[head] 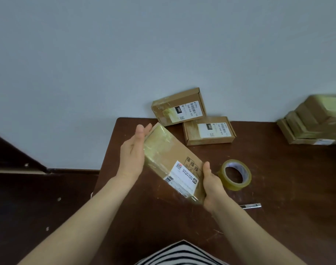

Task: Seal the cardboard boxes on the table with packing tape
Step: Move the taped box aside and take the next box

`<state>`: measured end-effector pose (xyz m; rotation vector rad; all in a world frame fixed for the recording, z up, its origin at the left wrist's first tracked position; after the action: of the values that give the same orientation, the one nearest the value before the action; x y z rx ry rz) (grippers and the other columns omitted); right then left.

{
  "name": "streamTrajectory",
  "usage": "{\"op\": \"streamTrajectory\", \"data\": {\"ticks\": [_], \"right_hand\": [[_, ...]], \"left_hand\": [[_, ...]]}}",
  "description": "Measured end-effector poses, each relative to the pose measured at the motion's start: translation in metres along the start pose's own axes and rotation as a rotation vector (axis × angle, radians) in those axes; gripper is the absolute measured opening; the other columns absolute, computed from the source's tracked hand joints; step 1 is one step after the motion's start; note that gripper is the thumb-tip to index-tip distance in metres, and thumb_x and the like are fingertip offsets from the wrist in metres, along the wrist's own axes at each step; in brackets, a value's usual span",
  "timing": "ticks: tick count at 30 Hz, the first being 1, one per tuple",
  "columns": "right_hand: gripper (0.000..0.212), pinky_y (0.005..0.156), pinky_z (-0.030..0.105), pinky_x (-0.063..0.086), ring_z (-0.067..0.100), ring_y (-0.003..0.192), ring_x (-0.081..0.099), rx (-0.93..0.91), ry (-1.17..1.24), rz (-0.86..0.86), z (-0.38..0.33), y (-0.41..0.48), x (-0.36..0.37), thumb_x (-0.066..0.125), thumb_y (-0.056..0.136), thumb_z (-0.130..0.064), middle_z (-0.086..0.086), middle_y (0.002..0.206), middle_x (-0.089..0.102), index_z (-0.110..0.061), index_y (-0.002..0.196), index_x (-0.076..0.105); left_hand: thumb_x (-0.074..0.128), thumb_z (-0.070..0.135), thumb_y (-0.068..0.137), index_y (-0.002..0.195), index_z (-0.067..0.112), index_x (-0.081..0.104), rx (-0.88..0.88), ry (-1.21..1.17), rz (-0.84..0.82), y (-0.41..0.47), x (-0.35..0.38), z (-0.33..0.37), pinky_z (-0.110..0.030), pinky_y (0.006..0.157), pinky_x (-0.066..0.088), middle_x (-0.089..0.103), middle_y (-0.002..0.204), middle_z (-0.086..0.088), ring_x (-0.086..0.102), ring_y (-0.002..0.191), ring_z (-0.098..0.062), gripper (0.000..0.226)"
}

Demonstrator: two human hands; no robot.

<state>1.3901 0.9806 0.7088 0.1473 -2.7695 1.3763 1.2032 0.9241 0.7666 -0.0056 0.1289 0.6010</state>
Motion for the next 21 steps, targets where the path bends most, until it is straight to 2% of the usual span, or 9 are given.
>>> {"op": "streamTrajectory", "data": {"ticks": [2,4,6,9,12,14,17,19,21], "right_hand": [[0.046,0.073,0.041,0.054,0.028,0.080,0.067,-0.081,0.011,0.008,-0.002,-0.001,-0.005,0.038,0.099,-0.049,0.013,0.096,0.070,-0.011,0.115,0.059],[0.040,0.068,0.037,0.055,0.028,0.087,0.070,-0.120,0.149,-0.089,-0.006,-0.002,-0.008,0.038,0.101,-0.041,0.011,0.103,0.072,-0.013,0.120,0.060],[0.038,0.069,0.036,0.055,0.027,0.095,0.070,-0.208,0.234,-0.179,-0.012,-0.007,-0.007,0.037,0.100,-0.034,0.009,0.108,0.072,-0.013,0.127,0.055],[0.048,0.084,0.043,0.055,0.025,0.102,0.067,-0.394,0.095,-0.118,-0.018,-0.011,-0.004,0.046,0.095,-0.041,0.005,0.119,0.067,-0.018,0.137,0.044],[0.047,0.088,0.041,0.053,0.025,0.108,0.064,-0.443,0.016,0.099,-0.026,-0.015,-0.008,0.046,0.097,-0.042,0.005,0.126,0.063,-0.021,0.138,0.045],[0.037,0.091,0.045,0.053,0.026,0.103,0.065,-0.413,0.055,0.221,-0.030,-0.015,-0.022,0.043,0.099,-0.039,0.008,0.119,0.066,-0.019,0.126,0.058],[0.038,0.074,0.039,0.058,0.023,0.081,0.071,-0.364,0.046,0.381,-0.029,-0.013,-0.051,0.039,0.098,-0.049,0.005,0.090,0.074,-0.022,0.095,0.065],[0.037,0.059,0.031,0.057,0.017,0.068,0.072,-0.396,0.036,0.385,-0.028,-0.010,-0.065,0.039,0.098,-0.048,0.000,0.077,0.075,-0.022,0.093,0.066],[0.031,0.056,0.030,0.055,0.018,0.067,0.072,-0.419,0.021,0.310,-0.032,-0.003,-0.073,0.043,0.096,-0.041,-0.001,0.074,0.074,-0.022,0.093,0.068]], "left_hand": [[0.043,0.049,0.096,0.126,0.031,0.059,-0.033,0.178,-0.009,0.002,-0.003,-0.008,-0.002,0.094,0.034,0.059,0.131,0.010,0.050,0.114,0.013,0.039],[0.042,0.035,0.100,0.136,0.017,0.052,-0.115,0.312,-0.026,0.007,-0.008,-0.016,-0.016,0.104,0.029,0.052,0.139,0.002,0.046,0.127,-0.006,0.041],[0.044,0.030,0.100,0.136,0.010,0.051,-0.268,0.255,-0.003,0.012,-0.012,-0.023,-0.032,0.109,0.032,0.052,0.139,-0.005,0.048,0.128,-0.019,0.041],[0.055,0.035,0.095,0.107,0.023,0.071,-0.447,0.011,0.006,0.008,-0.006,-0.028,-0.039,0.087,0.053,0.072,0.107,0.001,0.067,0.098,-0.015,0.024],[0.054,0.017,0.095,0.109,0.021,0.066,-0.416,0.016,-0.042,0.012,0.015,-0.032,-0.040,0.087,0.053,0.068,0.094,0.007,0.065,0.089,-0.014,0.019],[0.050,0.014,0.096,0.112,0.021,0.063,-0.397,0.012,-0.083,0.015,0.034,-0.035,-0.039,0.087,0.053,0.064,0.094,0.010,0.062,0.089,-0.012,0.022],[0.043,0.032,0.100,0.110,0.024,0.062,-0.380,0.020,-0.150,0.004,0.061,-0.036,-0.042,0.092,0.051,0.064,0.106,0.007,0.061,0.101,-0.016,0.023],[0.037,0.037,0.101,0.127,0.017,0.057,-0.326,0.107,-0.138,-0.003,0.074,-0.037,-0.043,0.102,0.044,0.061,0.124,0.000,0.055,0.117,-0.020,0.038],[0.035,0.036,0.102,0.143,0.013,0.041,-0.289,0.173,-0.078,-0.005,0.082,-0.035,-0.041,0.111,0.034,0.047,0.143,-0.004,0.043,0.131,-0.021,0.047]]}}
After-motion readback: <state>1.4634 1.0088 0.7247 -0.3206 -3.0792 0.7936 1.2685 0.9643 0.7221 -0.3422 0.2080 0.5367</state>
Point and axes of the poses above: each hand's wrist, its own y-axis towards the middle knuckle, its own x-axis out of the palm, z = x × y, the point moved 1 cm from there along y, towards the middle knuckle
